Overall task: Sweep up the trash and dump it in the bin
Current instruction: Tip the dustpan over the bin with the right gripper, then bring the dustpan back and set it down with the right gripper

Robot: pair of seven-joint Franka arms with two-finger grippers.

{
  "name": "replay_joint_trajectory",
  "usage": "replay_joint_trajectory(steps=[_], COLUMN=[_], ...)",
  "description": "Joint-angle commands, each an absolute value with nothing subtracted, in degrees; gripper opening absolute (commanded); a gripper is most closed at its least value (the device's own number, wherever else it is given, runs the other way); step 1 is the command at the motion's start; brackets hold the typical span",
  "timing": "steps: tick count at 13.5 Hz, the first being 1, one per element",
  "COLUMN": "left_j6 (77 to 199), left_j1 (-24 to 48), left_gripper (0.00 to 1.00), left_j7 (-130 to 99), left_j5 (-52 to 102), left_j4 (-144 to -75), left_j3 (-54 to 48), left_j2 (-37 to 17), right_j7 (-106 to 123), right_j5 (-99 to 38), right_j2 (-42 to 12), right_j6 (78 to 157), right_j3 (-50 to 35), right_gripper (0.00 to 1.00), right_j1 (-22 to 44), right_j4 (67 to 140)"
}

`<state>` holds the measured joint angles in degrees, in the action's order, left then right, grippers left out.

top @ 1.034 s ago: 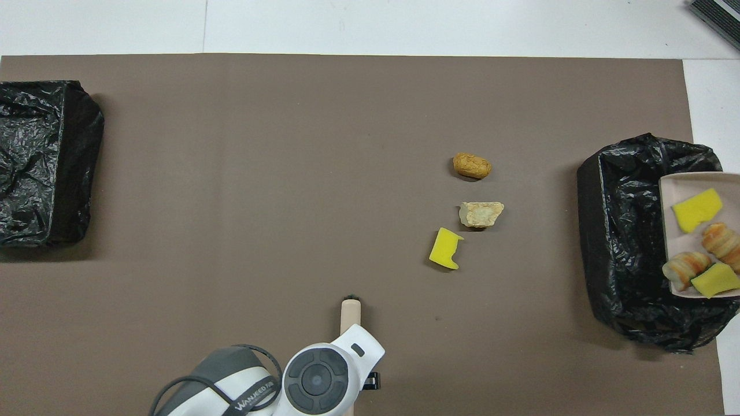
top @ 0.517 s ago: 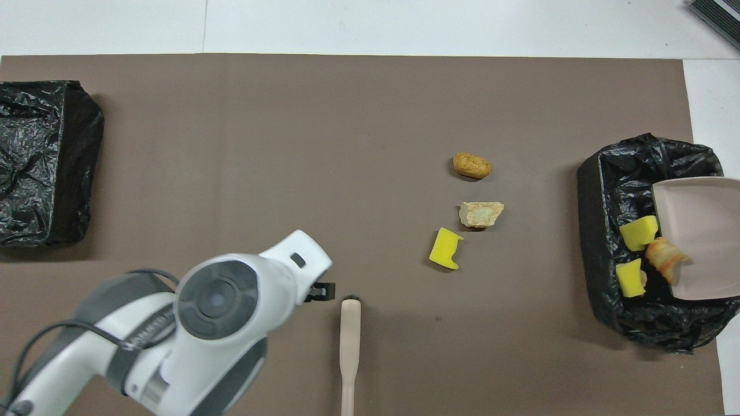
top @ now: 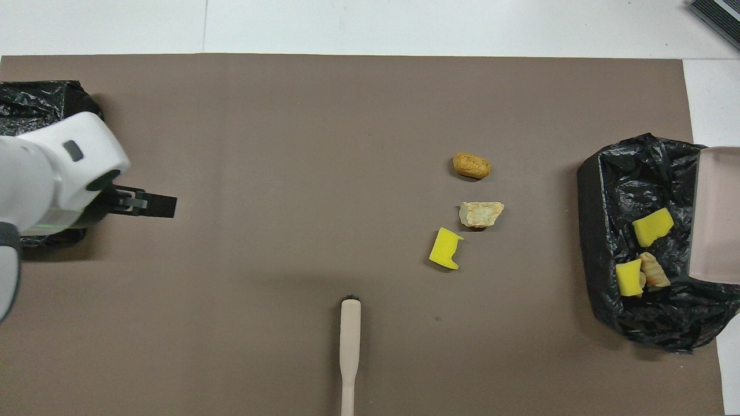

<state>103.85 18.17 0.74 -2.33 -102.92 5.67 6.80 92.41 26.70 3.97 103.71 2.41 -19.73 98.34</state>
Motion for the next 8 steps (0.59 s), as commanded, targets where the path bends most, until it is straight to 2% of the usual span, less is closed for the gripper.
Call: replay_joint_trajectory(steps=[1, 3, 5, 8], left_j6=[98.55, 94.93, 94.92, 95.01], left_j1=[12.85, 10.65, 7.92, 7.38], left_gripper=[1.00, 1.00, 1.00, 1.00], left_j7=[6.32, 6.94, 8.34, 9.05], left_j5=[-2.64, -2.29, -0.62, 0.09], left_j4=[-92.93, -89.22, -89.21, -89.21], left_j3=[4.75, 5.01, 5.01, 5.01], left_j2=[2.21, 0.27, 0.09, 0.00], right_j7=[79.51, 65.90, 53.07, 37.84], right_j5=[21.28, 20.83, 19.52, 16.36], right_j2=[4.13, 4.22, 4.13, 3.52], right_j6=[98.97, 97.56, 95.90, 95.18], right_j3=[-1.39, -3.86, -4.13, -4.13], right_gripper=[0.00, 0.00, 0.00, 0.00], right_j1=[-19.25, -15.49, -9.35, -3.71], right_j4=[96.42, 97.03, 97.21, 98.52])
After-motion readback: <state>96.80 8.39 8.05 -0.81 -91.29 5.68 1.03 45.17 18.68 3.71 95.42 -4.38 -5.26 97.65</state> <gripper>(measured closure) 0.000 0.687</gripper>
